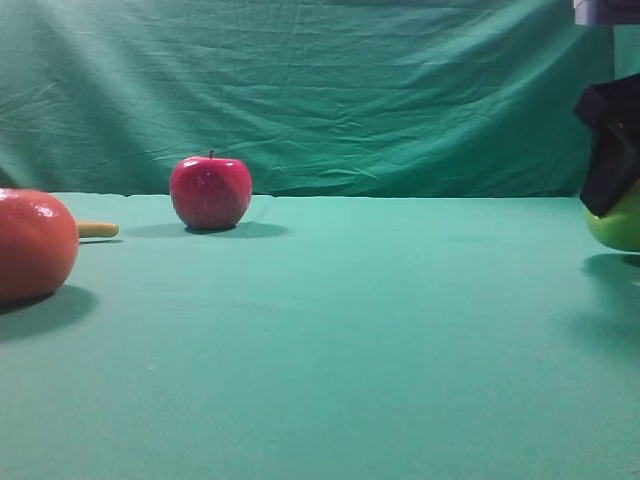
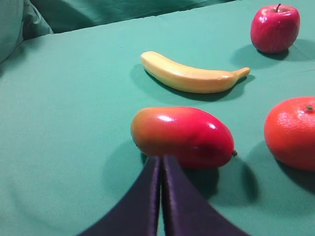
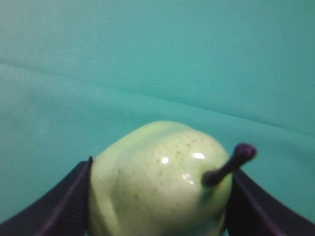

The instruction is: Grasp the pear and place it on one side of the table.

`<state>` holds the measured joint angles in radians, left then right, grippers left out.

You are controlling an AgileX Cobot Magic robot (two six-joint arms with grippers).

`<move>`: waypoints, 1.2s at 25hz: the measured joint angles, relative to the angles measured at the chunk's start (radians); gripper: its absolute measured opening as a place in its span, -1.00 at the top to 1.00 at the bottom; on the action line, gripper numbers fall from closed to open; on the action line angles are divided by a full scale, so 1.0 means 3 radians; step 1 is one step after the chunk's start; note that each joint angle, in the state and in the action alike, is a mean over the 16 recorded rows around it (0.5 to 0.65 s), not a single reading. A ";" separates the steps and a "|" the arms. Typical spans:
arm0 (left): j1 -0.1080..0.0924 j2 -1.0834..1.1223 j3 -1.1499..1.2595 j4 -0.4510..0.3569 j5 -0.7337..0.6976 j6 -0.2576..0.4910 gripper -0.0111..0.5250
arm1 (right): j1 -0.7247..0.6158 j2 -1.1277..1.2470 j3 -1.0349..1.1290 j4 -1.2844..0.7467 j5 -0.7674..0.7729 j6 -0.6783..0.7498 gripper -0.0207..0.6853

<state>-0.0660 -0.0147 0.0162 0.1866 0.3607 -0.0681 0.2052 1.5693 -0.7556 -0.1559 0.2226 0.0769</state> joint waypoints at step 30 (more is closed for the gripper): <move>0.0000 0.0000 0.0000 0.0000 0.0000 0.0000 0.96 | -0.0006 -0.0178 -0.0600 0.0000 0.1227 0.0120 -0.66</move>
<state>-0.0660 -0.0147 0.0162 0.1866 0.3607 -0.0681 0.2035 1.5158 -0.9357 -0.1559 0.5908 0.1129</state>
